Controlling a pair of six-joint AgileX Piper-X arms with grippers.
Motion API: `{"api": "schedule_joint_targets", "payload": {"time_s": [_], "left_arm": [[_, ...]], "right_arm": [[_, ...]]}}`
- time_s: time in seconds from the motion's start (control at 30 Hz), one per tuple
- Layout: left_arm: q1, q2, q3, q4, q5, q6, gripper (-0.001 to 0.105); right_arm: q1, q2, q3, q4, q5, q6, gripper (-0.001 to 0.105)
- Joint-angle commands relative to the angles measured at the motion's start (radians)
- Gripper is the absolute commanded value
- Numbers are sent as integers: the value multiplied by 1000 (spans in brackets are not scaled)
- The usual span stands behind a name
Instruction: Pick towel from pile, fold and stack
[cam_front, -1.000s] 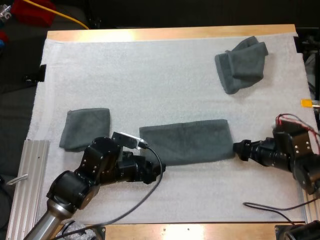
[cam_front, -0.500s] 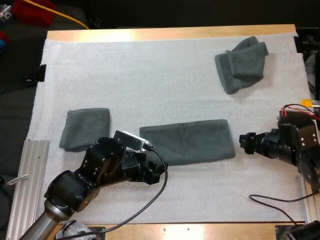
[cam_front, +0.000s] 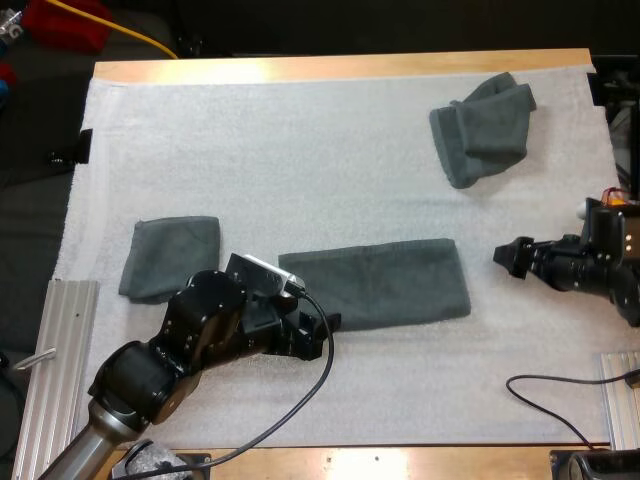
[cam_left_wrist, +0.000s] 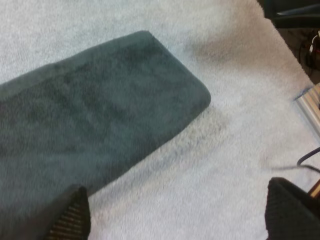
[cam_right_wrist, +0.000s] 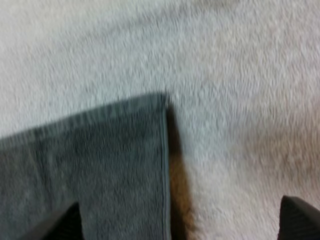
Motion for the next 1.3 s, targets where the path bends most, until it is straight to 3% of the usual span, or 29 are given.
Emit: {"api": "schedule_joint_targets", "payload": {"time_s": [0.0, 0.3, 0.53, 0.87, 1.27], "left_arm": [[-3, -9, -8, -19, -12, -4, 70], [-3, -9, -8, -4, -12, -4, 70], [-3, -9, -8, 30, -12, -4, 70], [-3, -9, -8, 31, -12, -4, 70], [-3, -9, -8, 31, 5, -4, 70]], "right_arm": [[-9, 18, -7, -18, -40, -24, 75], [-10, 194, -7, -48, -58, -110, 75], [-8, 341, -7, -83, -208, -117, 75], [5, 454, -7, -159, -343, -15, 75], [100, 511, -7, -291, -317, 164, 75]]}}
